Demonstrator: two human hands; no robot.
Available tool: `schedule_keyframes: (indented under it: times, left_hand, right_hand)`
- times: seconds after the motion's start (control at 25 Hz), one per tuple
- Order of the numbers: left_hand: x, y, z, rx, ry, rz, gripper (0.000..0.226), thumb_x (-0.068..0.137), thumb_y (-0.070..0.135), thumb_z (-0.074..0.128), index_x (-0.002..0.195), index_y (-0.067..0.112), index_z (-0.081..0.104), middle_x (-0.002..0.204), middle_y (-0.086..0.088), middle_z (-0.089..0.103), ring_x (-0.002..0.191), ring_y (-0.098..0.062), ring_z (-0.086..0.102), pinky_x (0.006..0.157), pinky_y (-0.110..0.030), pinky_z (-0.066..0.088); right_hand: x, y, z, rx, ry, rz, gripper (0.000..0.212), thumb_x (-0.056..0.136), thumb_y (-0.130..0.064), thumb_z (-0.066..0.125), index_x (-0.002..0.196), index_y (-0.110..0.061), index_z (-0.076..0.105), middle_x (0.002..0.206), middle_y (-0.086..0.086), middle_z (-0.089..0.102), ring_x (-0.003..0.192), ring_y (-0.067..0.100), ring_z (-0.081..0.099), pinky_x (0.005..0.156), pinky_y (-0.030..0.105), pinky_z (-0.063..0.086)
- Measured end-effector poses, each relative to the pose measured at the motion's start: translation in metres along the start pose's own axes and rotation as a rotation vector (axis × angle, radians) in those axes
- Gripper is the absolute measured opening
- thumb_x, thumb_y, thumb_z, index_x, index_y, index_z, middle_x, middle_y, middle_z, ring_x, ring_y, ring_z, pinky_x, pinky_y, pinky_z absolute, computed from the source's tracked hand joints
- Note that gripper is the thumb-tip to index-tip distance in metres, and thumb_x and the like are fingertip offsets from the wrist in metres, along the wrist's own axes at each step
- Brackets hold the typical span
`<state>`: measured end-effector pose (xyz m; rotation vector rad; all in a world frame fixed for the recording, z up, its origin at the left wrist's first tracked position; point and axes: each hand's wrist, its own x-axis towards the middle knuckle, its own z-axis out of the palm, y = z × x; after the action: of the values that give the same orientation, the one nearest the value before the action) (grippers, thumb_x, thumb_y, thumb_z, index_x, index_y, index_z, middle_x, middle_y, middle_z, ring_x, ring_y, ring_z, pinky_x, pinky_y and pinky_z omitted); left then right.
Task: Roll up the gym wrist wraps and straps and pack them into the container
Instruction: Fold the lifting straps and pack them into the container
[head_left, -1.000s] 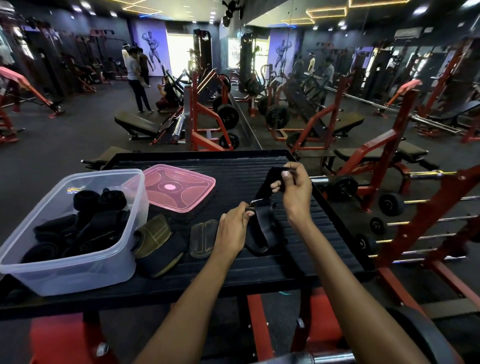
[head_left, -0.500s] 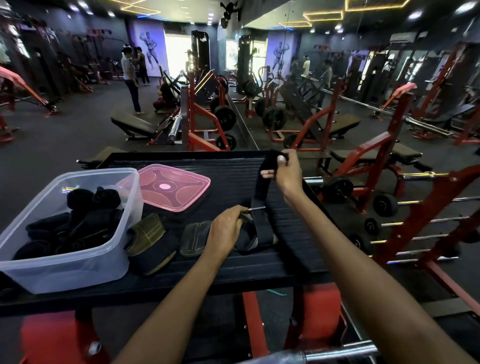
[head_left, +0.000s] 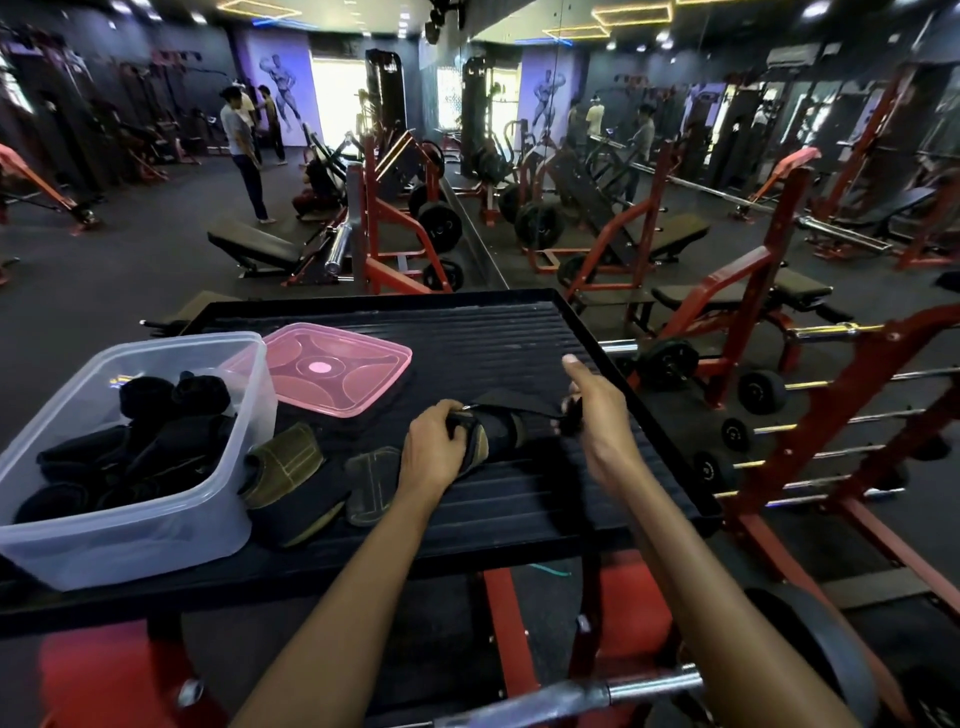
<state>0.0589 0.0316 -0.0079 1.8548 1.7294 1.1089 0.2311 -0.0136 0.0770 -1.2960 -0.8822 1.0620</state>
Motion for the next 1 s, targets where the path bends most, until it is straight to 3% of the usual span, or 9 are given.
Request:
schedule_keyframes:
  times: [0.12, 0.28, 0.44, 0.64, 0.76, 0.8, 0.88, 0.92, 1.0]
  left_hand:
    - [-0.003, 0.003, -0.003, 0.145, -0.059, 0.121, 0.042, 0.09, 0.014, 0.051, 0.129, 0.028, 0.051, 0.11, -0.003, 0.06, 0.104, -0.021, 0.057, 0.085, -0.031, 0.043]
    - [-0.004, 0.019, -0.006, 0.313, 0.0, 0.008, 0.028, 0.093, 0.017, 0.045, 0.117, 0.025, 0.057, 0.103, -0.013, 0.067, 0.096, -0.036, 0.061, 0.074, -0.038, 0.044]
    - [0.012, 0.025, -0.01, 0.104, -0.036, -0.29, 0.029, 0.095, 0.024, 0.044, 0.119, 0.022, 0.061, 0.118, -0.018, 0.063, 0.109, -0.037, 0.057, 0.086, -0.037, 0.045]
    - [0.03, 0.018, -0.016, -0.239, -0.161, -0.385, 0.031, 0.096, 0.017, 0.046, 0.116, 0.0, 0.063, 0.116, -0.023, 0.064, 0.107, -0.034, 0.061, 0.09, -0.042, 0.048]
    - [0.028, 0.019, -0.015, -0.573, -0.237, -0.532, 0.03, 0.094, 0.008, 0.042, 0.117, -0.002, 0.06, 0.102, -0.024, 0.067, 0.09, -0.031, 0.065, 0.076, -0.037, 0.054]
    - [0.023, 0.026, -0.017, -0.609, -0.234, -0.56, 0.028, 0.095, 0.006, 0.039, 0.109, -0.002, 0.062, 0.085, -0.021, 0.069, 0.075, -0.028, 0.066, 0.063, -0.028, 0.055]
    - [0.017, 0.036, -0.024, -0.559, -0.256, -0.584, 0.028, 0.096, 0.003, 0.033, 0.08, 0.002, 0.057, 0.043, -0.007, 0.058, 0.034, -0.014, 0.052, 0.033, -0.011, 0.037]
    - [0.015, 0.038, -0.026, -0.541, -0.288, -0.582, 0.03, 0.096, 0.003, 0.033, 0.072, 0.004, 0.052, 0.034, -0.002, 0.051, 0.023, -0.009, 0.04, 0.028, -0.009, 0.028]
    - [0.008, 0.043, -0.03, -0.583, -0.356, -0.547, 0.03, 0.097, 0.007, 0.034, 0.071, 0.008, 0.048, 0.037, 0.003, 0.052, 0.021, -0.004, 0.034, 0.03, -0.008, 0.026]
  right_hand:
    - [-0.004, -0.006, -0.013, 0.06, -0.154, 0.154, 0.025, 0.087, -0.001, 0.057, 0.066, -0.012, 0.05, 0.06, 0.003, 0.051, 0.049, 0.012, 0.051, 0.044, 0.02, 0.044]
    - [-0.013, -0.007, -0.021, 0.178, -0.289, 0.271, 0.016, 0.087, 0.007, 0.056, 0.076, -0.005, 0.059, 0.052, -0.002, 0.062, 0.043, 0.004, 0.058, 0.045, 0.011, 0.048]
    - [-0.02, 0.002, -0.013, 0.113, -0.333, 0.19, 0.01, 0.086, 0.006, 0.058, 0.088, -0.003, 0.061, 0.07, 0.005, 0.06, 0.048, 0.003, 0.06, 0.047, 0.013, 0.05]
    - [-0.017, 0.014, -0.006, 0.19, -0.308, 0.214, 0.017, 0.091, 0.007, 0.05, 0.101, -0.004, 0.058, 0.08, 0.007, 0.061, 0.059, 0.009, 0.06, 0.053, 0.014, 0.052]
    - [-0.02, 0.027, 0.009, 0.213, -0.243, 0.178, 0.016, 0.09, 0.009, 0.051, 0.087, -0.005, 0.059, 0.079, 0.008, 0.06, 0.059, 0.01, 0.062, 0.059, 0.018, 0.055]
    - [-0.021, 0.03, 0.014, 0.247, -0.212, 0.164, 0.016, 0.089, 0.009, 0.053, 0.082, -0.005, 0.057, 0.078, 0.009, 0.059, 0.055, 0.009, 0.063, 0.06, 0.02, 0.056]
    - [-0.022, 0.032, 0.024, 0.341, -0.164, 0.138, 0.017, 0.087, 0.01, 0.054, 0.079, -0.005, 0.053, 0.075, 0.01, 0.055, 0.049, 0.008, 0.064, 0.058, 0.023, 0.058]
    - [-0.022, 0.032, 0.027, 0.38, -0.146, 0.126, 0.018, 0.087, 0.009, 0.056, 0.08, -0.006, 0.05, 0.074, 0.009, 0.054, 0.048, 0.009, 0.064, 0.056, 0.023, 0.058]
    - [-0.02, 0.031, 0.034, 0.387, -0.116, 0.102, 0.023, 0.087, 0.001, 0.06, 0.081, -0.013, 0.044, 0.071, 0.006, 0.054, 0.05, 0.012, 0.064, 0.053, 0.023, 0.056]
